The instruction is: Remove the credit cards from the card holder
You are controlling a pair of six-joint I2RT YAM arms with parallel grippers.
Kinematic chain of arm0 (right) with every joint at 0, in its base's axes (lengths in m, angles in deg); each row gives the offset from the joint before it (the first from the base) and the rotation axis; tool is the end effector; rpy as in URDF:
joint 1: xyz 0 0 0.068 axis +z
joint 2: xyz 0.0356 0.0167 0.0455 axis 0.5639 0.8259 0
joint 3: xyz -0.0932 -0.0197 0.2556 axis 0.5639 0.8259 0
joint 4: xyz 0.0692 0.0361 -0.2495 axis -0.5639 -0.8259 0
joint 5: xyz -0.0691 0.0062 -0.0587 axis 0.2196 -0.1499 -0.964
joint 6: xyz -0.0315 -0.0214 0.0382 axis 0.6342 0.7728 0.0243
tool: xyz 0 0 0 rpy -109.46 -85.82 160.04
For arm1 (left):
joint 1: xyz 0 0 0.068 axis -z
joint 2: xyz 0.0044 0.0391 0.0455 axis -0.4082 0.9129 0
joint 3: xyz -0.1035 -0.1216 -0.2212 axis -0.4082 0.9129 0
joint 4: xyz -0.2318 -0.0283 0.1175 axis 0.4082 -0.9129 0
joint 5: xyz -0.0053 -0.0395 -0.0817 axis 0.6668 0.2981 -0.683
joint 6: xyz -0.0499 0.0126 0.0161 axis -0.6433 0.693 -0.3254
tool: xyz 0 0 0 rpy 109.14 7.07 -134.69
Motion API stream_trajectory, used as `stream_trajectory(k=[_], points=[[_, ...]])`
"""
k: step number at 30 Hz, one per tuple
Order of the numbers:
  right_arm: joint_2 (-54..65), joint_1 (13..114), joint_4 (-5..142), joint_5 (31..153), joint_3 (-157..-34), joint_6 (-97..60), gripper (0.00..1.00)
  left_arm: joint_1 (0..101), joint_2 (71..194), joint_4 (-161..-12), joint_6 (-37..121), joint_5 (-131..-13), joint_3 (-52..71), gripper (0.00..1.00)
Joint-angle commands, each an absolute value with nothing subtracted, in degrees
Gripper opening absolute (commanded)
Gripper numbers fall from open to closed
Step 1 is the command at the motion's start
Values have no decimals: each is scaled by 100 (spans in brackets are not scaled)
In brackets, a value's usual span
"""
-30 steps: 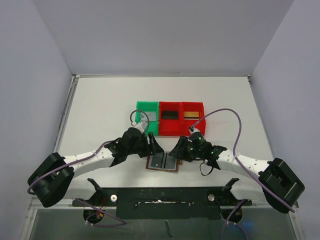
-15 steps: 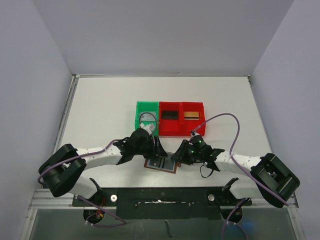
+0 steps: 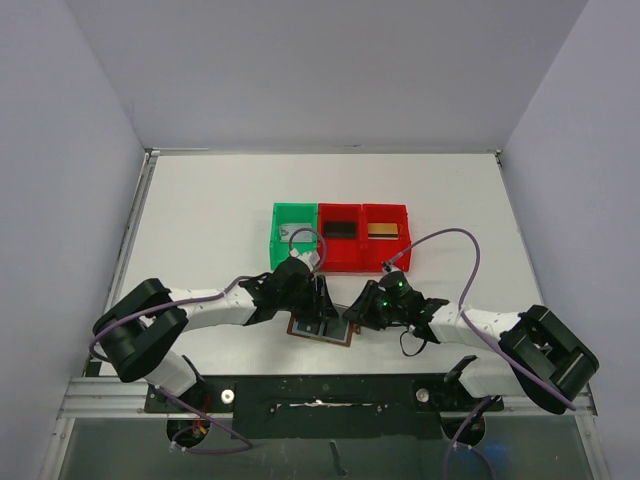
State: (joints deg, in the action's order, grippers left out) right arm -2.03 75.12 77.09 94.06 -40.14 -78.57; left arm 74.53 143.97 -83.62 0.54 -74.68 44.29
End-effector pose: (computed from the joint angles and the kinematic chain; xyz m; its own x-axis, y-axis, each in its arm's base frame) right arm 0.1601 0.1459 0.1288 -0.8825 0.4397 -0.1671 0.2123 0.6894 0.6925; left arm 0.1778 -0.2259 0.1518 -0.9449 -0.0895 -0.3148 0.1451 0.7475 -0.6482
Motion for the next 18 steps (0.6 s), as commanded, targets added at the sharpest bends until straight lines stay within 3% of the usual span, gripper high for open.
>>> stream_trajectory(k=[1,18], points=[[-69,7492,7530,9180,-4008,-7797,28,7623,14522,-8563,269,-7257,4085,45],[192,7497,7555,9173,-4009,-7800,21,7656,14412,-8615,5,-6960,4349,45]])
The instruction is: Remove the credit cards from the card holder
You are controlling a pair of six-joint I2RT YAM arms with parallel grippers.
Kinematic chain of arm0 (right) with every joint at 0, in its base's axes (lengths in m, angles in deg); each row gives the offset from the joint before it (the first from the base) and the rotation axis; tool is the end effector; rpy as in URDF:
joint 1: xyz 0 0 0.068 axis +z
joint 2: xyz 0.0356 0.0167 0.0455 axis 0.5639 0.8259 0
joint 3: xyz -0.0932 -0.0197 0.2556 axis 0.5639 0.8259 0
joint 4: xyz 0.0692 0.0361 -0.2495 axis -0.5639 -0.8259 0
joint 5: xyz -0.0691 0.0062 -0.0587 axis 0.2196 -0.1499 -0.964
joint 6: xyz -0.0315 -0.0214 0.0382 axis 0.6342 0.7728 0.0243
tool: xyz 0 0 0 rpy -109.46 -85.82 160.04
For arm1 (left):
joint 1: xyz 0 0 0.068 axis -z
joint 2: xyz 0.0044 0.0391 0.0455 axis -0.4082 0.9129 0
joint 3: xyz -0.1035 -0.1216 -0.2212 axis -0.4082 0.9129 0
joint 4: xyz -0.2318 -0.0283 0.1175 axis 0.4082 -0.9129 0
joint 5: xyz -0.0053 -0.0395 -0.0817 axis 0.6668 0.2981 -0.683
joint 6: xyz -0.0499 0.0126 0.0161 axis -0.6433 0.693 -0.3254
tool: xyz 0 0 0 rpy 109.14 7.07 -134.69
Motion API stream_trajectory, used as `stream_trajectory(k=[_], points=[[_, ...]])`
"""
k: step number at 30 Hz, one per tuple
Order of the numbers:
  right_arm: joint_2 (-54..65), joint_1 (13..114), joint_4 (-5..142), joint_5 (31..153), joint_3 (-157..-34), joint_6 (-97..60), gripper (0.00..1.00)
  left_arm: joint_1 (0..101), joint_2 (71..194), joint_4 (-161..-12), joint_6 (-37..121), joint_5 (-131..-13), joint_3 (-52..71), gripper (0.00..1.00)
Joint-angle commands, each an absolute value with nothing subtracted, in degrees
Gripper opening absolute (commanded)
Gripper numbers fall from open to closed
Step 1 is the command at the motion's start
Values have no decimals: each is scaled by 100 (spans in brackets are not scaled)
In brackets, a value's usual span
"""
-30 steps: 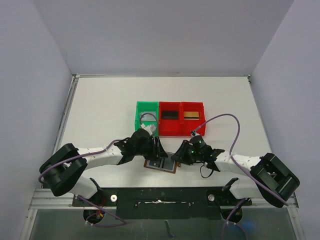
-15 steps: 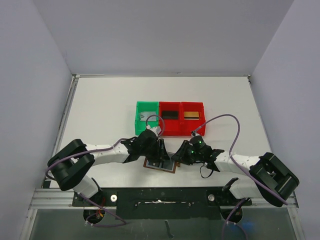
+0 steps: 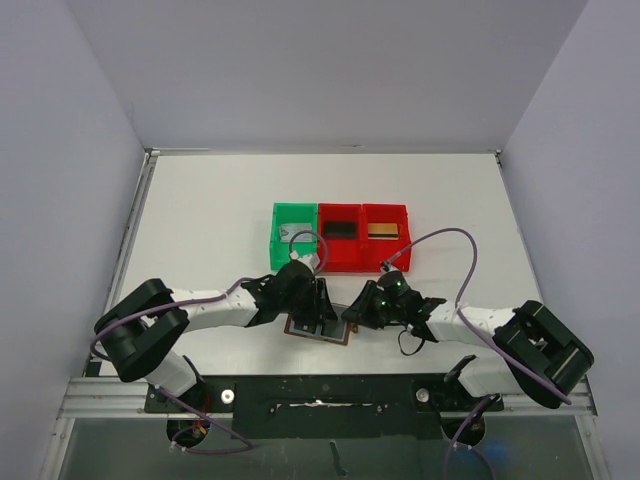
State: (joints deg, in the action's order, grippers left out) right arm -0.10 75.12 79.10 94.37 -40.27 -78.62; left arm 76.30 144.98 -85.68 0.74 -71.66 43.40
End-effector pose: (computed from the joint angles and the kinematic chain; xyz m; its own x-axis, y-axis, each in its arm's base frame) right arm 0.1628 0.1485 0.1254 -0.8839 0.4378 -0.1644 0.2103 0.6862 0.6964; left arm 0.1732 -0.2314 0.1485 -0.9421 -0.0750 -0.3269 0.1477 0.7821 -0.6054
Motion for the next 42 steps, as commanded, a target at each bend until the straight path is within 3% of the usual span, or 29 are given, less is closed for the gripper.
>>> stream_trajectory(k=[1,14,29,42], points=[[188,7494,7544,9156,-3998,-7822,20,7656,14390,-8684,-30,-6856,4363,45],[134,7492,7501,9110,-3914,-7847,15,7650,14239,-9135,19,-6581,4160,48],[286,7493,7738,9204,-3749,-7963,9,7656,14795,-8869,-418,-6929,4369,43],[469,7493,7748,9234,-3784,-7978,6,7640,14391,-7984,-936,-7073,4900,21]])
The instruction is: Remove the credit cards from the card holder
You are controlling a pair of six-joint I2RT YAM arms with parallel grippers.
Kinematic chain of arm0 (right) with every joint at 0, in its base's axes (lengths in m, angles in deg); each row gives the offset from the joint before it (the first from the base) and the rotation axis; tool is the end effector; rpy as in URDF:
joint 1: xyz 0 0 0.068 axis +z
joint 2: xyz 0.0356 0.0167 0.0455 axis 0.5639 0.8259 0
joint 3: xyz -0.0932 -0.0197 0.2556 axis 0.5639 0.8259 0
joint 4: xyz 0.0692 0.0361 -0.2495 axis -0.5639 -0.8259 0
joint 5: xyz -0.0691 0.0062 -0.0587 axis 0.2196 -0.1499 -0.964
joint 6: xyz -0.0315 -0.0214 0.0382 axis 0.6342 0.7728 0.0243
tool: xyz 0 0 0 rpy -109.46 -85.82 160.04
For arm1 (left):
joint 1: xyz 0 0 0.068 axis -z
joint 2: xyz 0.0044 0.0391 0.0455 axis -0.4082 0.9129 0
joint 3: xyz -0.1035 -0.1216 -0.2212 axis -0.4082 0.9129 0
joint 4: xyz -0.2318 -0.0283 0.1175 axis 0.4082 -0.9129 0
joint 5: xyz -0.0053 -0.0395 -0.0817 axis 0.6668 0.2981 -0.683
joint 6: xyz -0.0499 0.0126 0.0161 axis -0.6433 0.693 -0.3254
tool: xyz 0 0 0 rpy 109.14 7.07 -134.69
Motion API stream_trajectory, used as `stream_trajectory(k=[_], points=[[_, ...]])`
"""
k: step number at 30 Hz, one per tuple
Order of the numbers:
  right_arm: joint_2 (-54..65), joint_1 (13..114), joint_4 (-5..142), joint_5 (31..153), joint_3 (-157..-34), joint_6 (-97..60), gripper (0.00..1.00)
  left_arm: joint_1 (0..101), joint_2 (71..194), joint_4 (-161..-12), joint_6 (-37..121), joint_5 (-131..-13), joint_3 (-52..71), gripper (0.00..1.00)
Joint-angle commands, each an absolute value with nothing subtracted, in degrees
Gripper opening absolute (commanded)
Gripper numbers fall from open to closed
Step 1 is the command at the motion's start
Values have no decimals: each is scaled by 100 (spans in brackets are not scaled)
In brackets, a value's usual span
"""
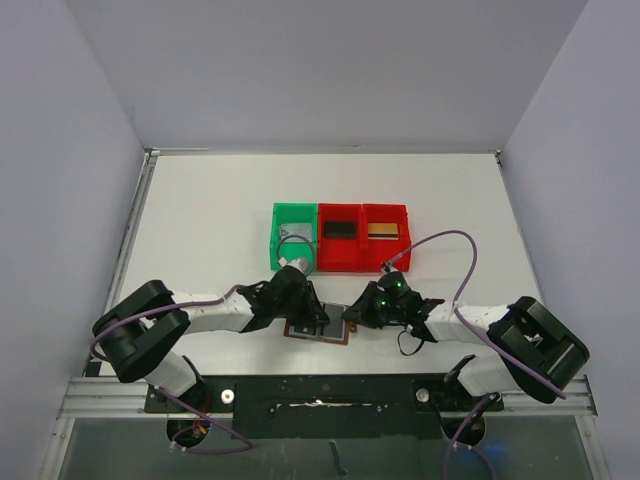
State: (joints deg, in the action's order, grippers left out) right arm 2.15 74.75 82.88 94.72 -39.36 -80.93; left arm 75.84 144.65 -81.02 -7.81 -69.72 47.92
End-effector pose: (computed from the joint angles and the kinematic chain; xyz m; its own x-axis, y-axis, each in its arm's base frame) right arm 0.1647 0.1485 0.1185 -0.8730 0.4684 -0.1362 0.2433 0.6601 0.7106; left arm 0.1684 -0.2197 0.1345 -0.9412 -0.2179 -0.2583 -0.0020 0.7680 -0.6405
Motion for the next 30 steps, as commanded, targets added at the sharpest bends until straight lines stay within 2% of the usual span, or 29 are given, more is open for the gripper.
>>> stream_trajectory(k=[1,13,22,30], points=[[456,7491,7741,9225,-3783,-7972,6,7639,14373,-8014,-937,-7042,4886,19],[517,7491,7641,9202,-3833,-7944,6,7641,13944,-8265,-832,-6744,4890,19],[595,7497,7625,9197,-3811,-7910,6,7640,13987,-8229,-824,-6765,4898,0],[610,7484,7578,9170,-3833,-7911,5,7639,13887,-8422,-832,-6663,4878,0]])
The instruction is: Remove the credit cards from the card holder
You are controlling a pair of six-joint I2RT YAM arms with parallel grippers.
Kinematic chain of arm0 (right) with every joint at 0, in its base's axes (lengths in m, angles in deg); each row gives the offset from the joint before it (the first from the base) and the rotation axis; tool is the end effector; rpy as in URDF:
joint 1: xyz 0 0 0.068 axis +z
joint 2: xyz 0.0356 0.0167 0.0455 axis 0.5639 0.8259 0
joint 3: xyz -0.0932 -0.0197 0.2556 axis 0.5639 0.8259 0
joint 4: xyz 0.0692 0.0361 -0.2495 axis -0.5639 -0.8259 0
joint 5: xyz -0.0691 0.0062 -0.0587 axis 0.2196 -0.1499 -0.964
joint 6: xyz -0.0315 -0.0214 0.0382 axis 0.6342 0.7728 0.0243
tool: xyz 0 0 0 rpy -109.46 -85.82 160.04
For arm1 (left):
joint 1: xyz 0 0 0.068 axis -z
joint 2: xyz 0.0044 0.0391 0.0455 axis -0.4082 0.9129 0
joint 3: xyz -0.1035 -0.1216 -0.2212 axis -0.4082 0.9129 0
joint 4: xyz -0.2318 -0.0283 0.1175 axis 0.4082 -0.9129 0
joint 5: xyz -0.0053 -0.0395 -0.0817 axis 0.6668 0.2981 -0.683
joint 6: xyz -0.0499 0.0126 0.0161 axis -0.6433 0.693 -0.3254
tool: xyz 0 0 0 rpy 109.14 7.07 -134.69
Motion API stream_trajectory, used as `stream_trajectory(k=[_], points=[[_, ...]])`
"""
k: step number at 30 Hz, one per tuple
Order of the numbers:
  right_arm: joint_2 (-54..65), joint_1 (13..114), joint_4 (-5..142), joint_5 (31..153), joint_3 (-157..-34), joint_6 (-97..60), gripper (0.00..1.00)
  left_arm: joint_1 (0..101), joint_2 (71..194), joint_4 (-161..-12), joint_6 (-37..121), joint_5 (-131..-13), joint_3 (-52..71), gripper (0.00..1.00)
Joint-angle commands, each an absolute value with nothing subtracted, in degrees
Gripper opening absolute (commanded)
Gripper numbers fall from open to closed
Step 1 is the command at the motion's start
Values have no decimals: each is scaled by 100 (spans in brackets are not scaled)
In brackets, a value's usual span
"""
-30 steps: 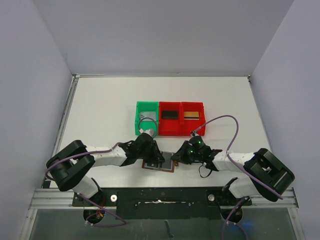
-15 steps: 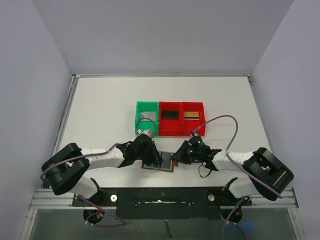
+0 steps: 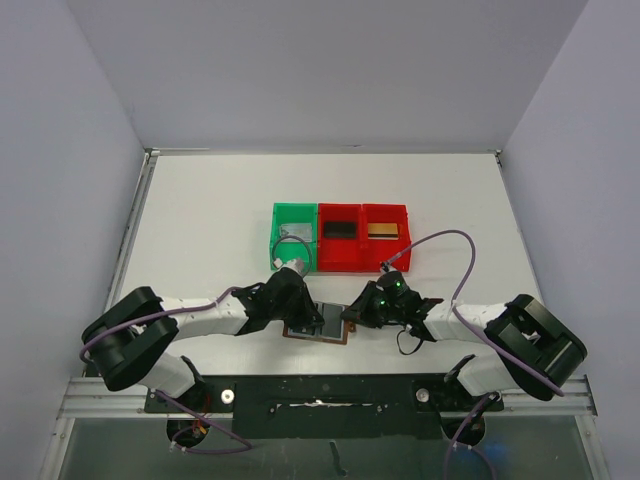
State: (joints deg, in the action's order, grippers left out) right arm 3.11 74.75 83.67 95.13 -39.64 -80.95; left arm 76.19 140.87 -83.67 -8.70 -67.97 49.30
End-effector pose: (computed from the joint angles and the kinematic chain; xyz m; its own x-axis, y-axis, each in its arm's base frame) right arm 0.1663 0.1502 0.1174 -0.8755 0.4648 -0.1320 0.2415 0.6576 0.7136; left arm 0.1612 -0.2114 0.1410 -0.9338 -0.2392 -0.2662 -0.0186 0.7752 -0.6315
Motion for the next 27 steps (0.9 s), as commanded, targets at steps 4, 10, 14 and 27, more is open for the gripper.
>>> stream_trajectory(k=[4,10,14,27], points=[[614,7486,7535,9154,-3860,-7901,5,7639,13860,-8429,-832,-6663,4879,0],[610,7469,7460,9140,-3892,-7855,5,7634,13804,-8479,-823,-6627,4861,0],[597,7445,7427,9130,-3922,-7825,5,7617,13765,-8493,-823,-6630,4869,0],[625,7414,7364,9142,-3978,-7775,4,7588,13626,-8150,-870,-6785,5012,13]])
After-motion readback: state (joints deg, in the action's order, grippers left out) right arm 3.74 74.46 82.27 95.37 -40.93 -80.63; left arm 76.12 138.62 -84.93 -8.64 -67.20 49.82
